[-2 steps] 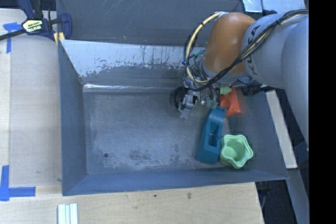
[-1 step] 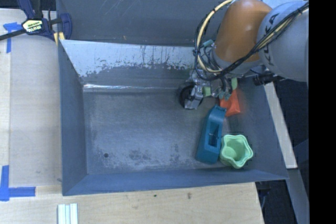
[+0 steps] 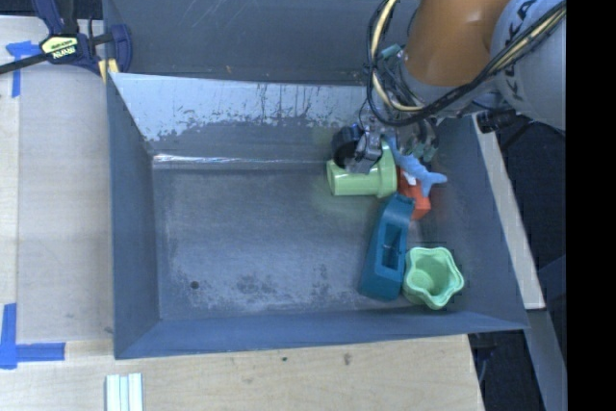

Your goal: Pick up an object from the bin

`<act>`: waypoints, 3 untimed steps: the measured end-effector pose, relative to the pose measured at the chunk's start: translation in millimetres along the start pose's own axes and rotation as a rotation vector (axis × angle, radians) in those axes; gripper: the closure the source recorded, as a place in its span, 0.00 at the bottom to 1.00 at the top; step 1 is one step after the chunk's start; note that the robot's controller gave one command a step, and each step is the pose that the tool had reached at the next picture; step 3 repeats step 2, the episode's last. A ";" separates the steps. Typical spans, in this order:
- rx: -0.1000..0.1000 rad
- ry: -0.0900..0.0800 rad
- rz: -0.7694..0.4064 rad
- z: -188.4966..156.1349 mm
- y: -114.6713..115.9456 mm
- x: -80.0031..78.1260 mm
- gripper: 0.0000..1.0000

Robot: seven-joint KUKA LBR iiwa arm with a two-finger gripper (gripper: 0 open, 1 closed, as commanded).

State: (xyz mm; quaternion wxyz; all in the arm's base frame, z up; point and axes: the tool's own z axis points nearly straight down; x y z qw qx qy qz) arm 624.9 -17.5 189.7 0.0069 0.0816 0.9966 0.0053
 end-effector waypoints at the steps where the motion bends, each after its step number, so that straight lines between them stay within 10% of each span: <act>1: 0.000 0.000 0.000 0.0 0.1 0.0 1.00; 3: 0.000 0.004 -0.002 -52.2 -7.0 9.5 1.00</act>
Offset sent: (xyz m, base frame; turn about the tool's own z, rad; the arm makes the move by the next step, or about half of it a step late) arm -0.0187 -0.0108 0.0974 -0.0053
